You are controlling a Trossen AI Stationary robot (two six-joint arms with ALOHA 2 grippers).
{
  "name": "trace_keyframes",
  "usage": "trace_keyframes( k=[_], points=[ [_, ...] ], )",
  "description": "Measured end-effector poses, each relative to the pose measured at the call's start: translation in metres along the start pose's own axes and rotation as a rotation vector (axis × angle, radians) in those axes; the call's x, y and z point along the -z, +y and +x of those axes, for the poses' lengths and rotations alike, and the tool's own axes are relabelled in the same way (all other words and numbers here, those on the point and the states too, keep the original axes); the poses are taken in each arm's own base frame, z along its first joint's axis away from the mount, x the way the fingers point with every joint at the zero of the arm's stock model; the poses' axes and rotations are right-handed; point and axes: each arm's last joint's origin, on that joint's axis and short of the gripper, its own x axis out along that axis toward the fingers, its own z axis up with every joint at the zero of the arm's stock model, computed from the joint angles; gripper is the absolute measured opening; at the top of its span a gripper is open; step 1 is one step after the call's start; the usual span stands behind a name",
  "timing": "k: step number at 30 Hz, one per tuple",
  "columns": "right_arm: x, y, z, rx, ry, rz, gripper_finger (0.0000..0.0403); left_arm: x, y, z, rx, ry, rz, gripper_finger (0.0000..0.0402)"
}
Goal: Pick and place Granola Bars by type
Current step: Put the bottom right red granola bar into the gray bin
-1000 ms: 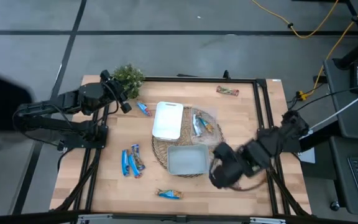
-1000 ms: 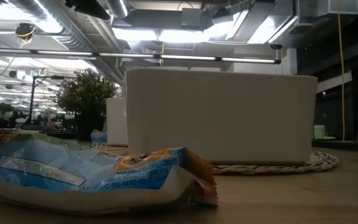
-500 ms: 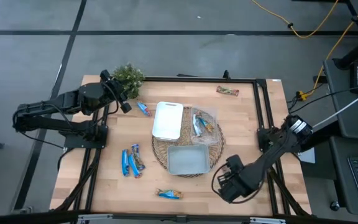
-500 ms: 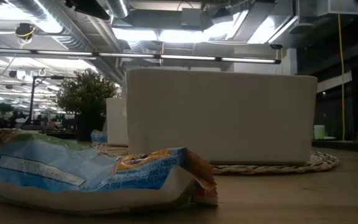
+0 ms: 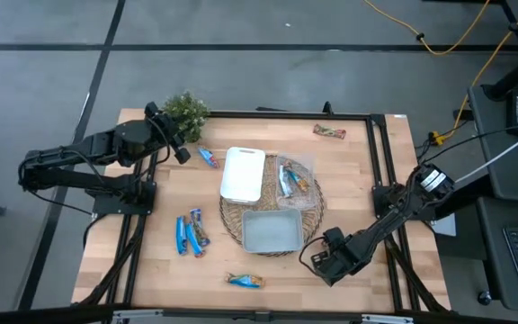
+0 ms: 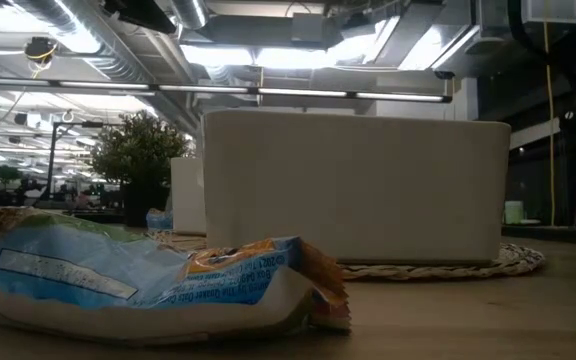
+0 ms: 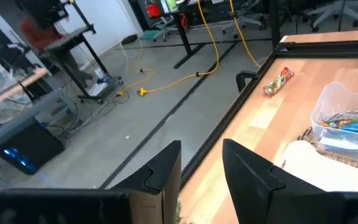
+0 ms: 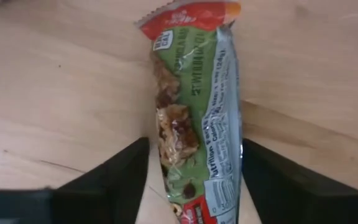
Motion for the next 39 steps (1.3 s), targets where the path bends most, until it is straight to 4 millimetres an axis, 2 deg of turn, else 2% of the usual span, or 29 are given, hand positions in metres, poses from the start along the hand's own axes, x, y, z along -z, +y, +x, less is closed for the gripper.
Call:
trace_keyframes(
  k=[3,9,10,13,17,21,24,28,34,39],
  points=[
    [0.000,-0.001,0.000,0.019,-0.005,-0.002,0.0187,0.001,0.000,0.000,0.002,0.012,-0.020,0.0112],
    [0.002,0.005,-0.011,0.039,-0.019,-0.029,0.0043,0.002,-0.001,0.002,0.003,0.021,-0.017,0.0112],
    [0.003,0.007,-0.015,0.042,-0.024,-0.044,0.0030,0.002,-0.002,0.002,0.003,0.022,-0.016,0.0112],
    [0.007,0.014,-0.037,0.060,-0.035,-0.060,0.0030,0.002,-0.002,0.002,0.004,0.024,-0.014,0.0112],
    [0.018,0.018,-0.085,0.104,-0.071,-0.087,0.0053,0.002,-0.002,0.002,0.004,0.024,-0.013,0.0112],
    [0.027,0.016,-0.156,0.078,-0.147,-0.120,0.0036,0.002,-0.002,0.002,0.003,0.024,-0.013,0.0112],
    [0.032,0.015,-0.210,-0.169,-0.197,-0.227,0.0026,0.002,-0.002,0.002,0.004,0.024,-0.013,0.0112],
    [0.022,-0.001,-0.271,-0.435,-0.339,-0.269,0.0024,0.002,-0.002,0.002,0.004,0.024,-0.012,0.0111],
    [-0.003,-0.017,-0.324,-0.594,-0.648,-0.422,0.0034,0.002,-0.003,0.003,0.011,0.030,-0.008,0.0112],
    [-0.044,-0.011,-0.341,-0.516,-0.747,-0.575,0.0022,0.003,-0.003,0.003,0.011,0.031,-0.008,0.0112]
  ],
)
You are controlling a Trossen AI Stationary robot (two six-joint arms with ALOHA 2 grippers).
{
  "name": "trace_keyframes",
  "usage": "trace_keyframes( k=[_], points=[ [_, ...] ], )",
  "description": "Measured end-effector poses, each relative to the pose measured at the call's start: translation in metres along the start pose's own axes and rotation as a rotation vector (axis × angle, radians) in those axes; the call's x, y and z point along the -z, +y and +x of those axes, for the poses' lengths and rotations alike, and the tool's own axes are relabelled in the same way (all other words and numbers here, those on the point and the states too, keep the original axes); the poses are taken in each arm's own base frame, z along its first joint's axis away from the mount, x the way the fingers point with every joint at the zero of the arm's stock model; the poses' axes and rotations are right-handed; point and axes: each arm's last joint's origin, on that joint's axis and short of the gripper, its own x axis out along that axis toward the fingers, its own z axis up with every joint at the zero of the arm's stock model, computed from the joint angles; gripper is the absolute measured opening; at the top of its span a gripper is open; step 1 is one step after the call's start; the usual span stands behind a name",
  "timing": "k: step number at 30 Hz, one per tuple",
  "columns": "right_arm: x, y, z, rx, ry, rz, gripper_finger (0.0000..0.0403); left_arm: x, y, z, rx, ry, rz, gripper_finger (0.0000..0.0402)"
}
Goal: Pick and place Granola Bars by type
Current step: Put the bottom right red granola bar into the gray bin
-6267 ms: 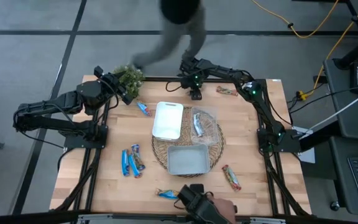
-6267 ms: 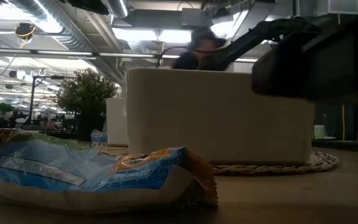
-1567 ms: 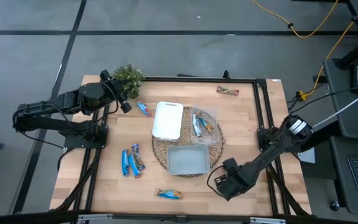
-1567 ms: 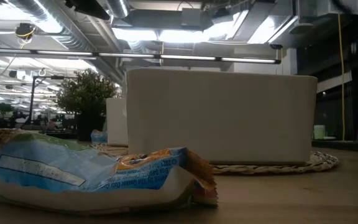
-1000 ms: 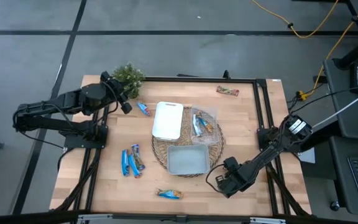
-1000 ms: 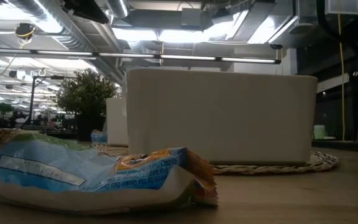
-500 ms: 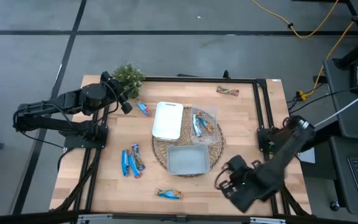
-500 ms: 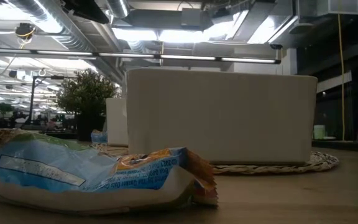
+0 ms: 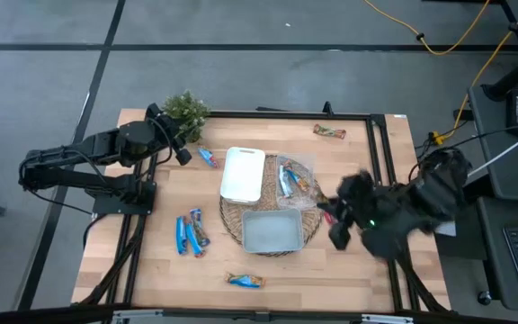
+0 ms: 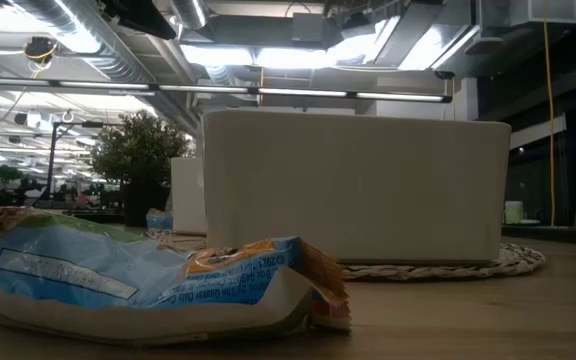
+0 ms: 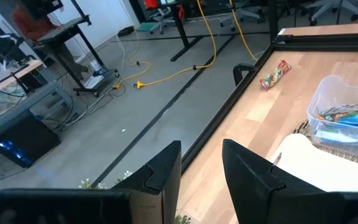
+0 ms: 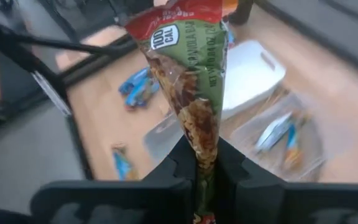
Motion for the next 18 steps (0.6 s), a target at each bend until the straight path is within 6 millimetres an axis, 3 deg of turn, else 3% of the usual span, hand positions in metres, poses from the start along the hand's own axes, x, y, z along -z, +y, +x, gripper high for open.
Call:
trace_keyframes(
  k=[5,9,13,18],
  points=[
    [-0.049,-0.022,0.034,-0.090,0.059,-0.131,0.0037,0.000,0.000,0.000,0.000,0.001,0.001,0.0112],
    [-0.062,-0.033,0.056,-0.143,0.120,-0.197,0.0040,0.000,0.000,0.000,0.000,0.002,0.001,0.0111],
    [-0.052,-0.040,0.090,-0.125,0.243,-0.244,0.0021,0.002,0.000,0.000,0.002,0.015,0.009,0.0111],
    [-0.011,-0.040,0.156,-0.146,0.396,-0.247,0.0030,0.004,0.000,0.000,0.004,0.035,0.023,0.0111]
  ],
)
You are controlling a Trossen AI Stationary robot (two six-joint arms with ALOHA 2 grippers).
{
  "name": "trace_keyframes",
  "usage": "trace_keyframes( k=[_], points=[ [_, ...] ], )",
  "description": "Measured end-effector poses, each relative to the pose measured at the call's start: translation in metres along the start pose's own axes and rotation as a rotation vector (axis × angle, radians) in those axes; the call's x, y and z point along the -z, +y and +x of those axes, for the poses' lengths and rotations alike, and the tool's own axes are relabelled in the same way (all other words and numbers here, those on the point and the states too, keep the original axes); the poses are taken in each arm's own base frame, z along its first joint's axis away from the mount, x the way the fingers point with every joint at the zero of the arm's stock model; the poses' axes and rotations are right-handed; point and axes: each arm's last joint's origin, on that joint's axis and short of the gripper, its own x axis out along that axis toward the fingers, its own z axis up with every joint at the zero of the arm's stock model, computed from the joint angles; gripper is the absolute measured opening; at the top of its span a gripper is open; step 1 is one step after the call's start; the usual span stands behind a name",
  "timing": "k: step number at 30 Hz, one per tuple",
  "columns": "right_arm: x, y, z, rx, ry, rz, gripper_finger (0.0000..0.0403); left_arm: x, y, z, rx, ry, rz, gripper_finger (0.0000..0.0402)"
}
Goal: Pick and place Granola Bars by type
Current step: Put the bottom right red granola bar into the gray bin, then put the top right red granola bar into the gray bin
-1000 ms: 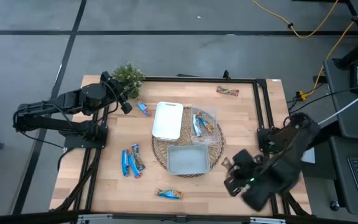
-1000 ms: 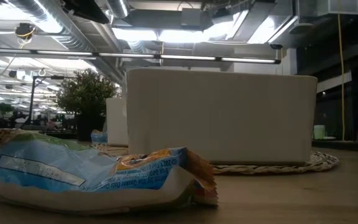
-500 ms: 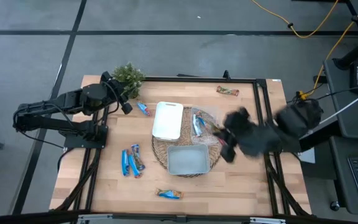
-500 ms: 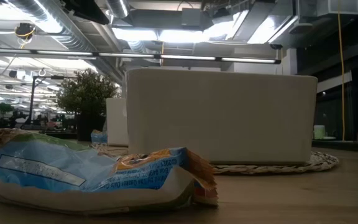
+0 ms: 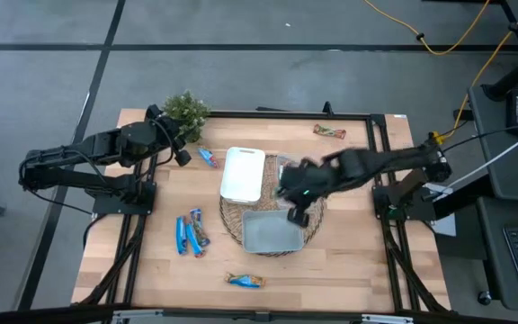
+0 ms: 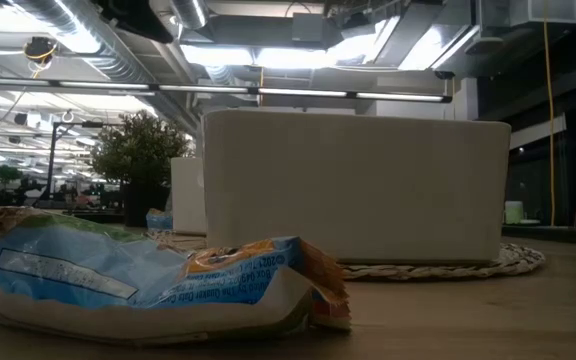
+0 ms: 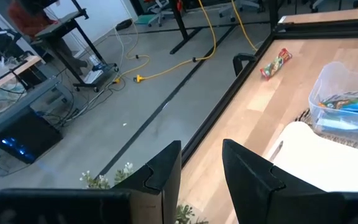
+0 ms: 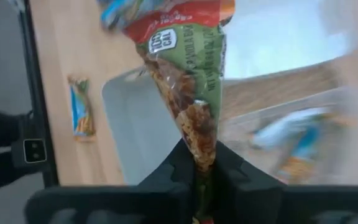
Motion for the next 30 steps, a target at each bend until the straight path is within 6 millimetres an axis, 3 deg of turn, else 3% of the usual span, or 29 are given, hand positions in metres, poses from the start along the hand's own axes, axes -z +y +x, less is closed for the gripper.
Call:
trace_keyframes(
  k=[5,8,11,15,25,30],
  points=[
    [0.029,-0.004,0.080,-0.092,0.041,0.072,0.0047,0.002,-0.001,0.001,0.001,0.009,0.006,0.0111],
    [0.045,-0.009,0.106,-0.144,0.071,0.144,0.0030,0.004,-0.002,0.002,0.001,0.016,0.012,0.0112],
    [0.056,-0.011,0.119,-0.186,0.101,0.188,0.0021,0.005,-0.002,0.003,0.002,0.022,0.017,0.0112],
    [0.059,-0.010,0.122,-0.215,0.096,0.204,0.0045,0.005,-0.003,0.003,0.002,0.024,0.020,0.0112],
    [0.045,-0.008,0.110,-0.216,0.072,0.233,0.0242,0.005,-0.003,0.003,0.002,0.024,0.020,0.0112],
    [0.028,-0.025,0.086,-0.055,0.085,0.292,0.0274,0.005,-0.003,0.003,0.002,0.024,0.020,0.0111]
  ],
)
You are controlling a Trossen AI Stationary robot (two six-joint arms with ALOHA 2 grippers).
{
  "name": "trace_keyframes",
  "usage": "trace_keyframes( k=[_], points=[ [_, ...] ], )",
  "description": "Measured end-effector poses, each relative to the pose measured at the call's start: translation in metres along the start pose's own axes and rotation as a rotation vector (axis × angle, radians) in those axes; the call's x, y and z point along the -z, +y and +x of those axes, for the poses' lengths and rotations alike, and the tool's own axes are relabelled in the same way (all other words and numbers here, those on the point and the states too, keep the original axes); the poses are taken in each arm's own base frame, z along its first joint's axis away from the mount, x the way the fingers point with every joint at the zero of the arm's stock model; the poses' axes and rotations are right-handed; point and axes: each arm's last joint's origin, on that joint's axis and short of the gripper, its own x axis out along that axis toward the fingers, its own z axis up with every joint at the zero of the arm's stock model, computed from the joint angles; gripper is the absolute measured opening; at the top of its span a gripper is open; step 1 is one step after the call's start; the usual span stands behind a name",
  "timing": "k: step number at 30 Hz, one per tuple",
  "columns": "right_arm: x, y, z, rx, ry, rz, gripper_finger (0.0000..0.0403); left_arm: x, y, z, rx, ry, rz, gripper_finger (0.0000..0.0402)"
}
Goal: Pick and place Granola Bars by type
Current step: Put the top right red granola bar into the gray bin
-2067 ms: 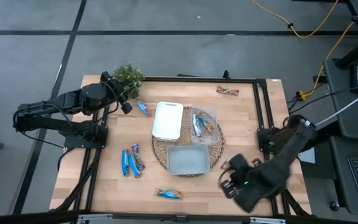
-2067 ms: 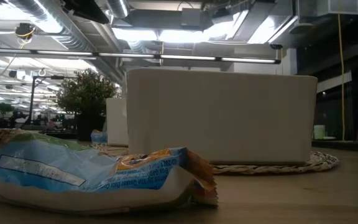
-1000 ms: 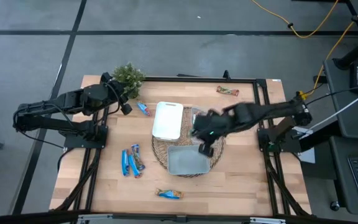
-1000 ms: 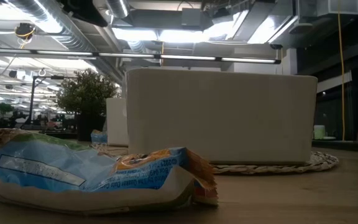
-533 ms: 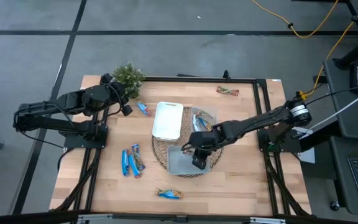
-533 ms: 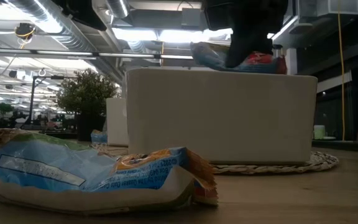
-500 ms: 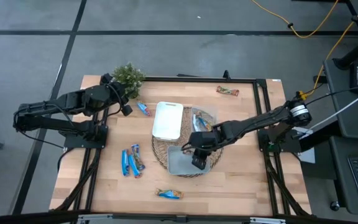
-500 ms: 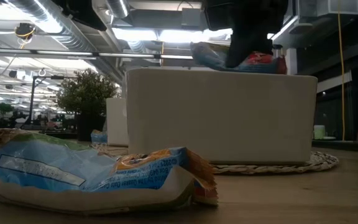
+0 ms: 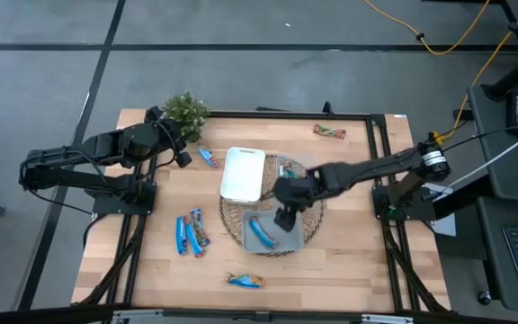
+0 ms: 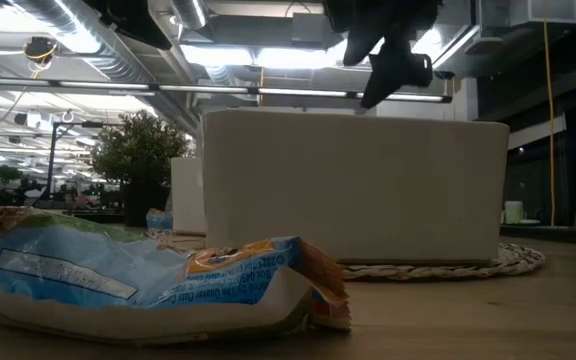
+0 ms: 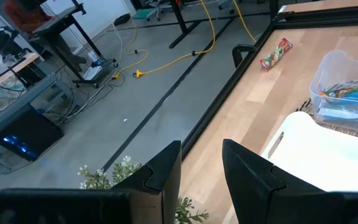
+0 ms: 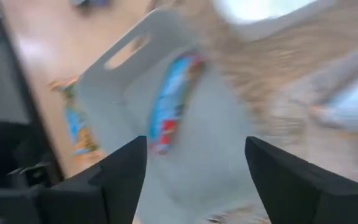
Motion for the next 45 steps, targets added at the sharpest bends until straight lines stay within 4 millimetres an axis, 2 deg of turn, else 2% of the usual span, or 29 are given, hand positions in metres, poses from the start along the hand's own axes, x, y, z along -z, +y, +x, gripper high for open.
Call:
trace_keyframes(
  k=[5,7,11,14,18,23,28,32,36,40,45],
  points=[
    [-0.036,-0.025,-0.057,0.110,0.027,0.172,0.0263,0.000,0.000,0.000,0.000,0.000,0.000,0.0112],
    [-0.046,-0.041,-0.083,0.200,0.014,0.261,0.0254,0.000,0.000,0.000,0.000,0.000,0.000,0.0112],
    [-0.063,-0.082,-0.129,0.432,-0.068,0.332,0.0233,0.000,0.000,0.000,0.000,0.000,0.012,0.0112],
    [-0.075,-0.113,-0.151,0.493,-0.098,0.378,0.0221,0.000,0.000,0.000,0.000,0.000,0.014,0.0112],
    [-0.084,-0.139,-0.164,0.500,-0.115,0.383,0.0214,0.000,0.000,0.000,0.000,0.000,0.019,0.0112],
    [-0.088,-0.175,-0.166,0.433,-0.031,0.367,0.0214,0.000,0.000,0.000,-0.011,0.002,0.033,0.0112],
    [-0.086,-0.242,-0.149,0.469,0.028,0.392,0.0213,0.000,0.002,0.000,-0.062,0.008,0.061,0.0112],
    [-0.075,-0.292,-0.132,0.462,0.056,0.447,0.0213,0.000,0.003,0.000,-0.122,0.015,0.062,0.0112],
    [-0.059,-0.321,-0.118,0.462,0.098,0.462,0.0213,0.001,0.005,0.000,-0.183,0.021,0.041,0.0112],
    [-0.044,-0.345,-0.094,0.416,0.094,0.461,0.0213,0.001,0.006,-0.001,-0.223,0.024,0.028,0.0112],
    [-0.030,-0.359,-0.065,0.398,0.082,0.384,0.0219,0.001,0.007,-0.001,-0.245,0.025,0.018,0.0112]
  ],
)
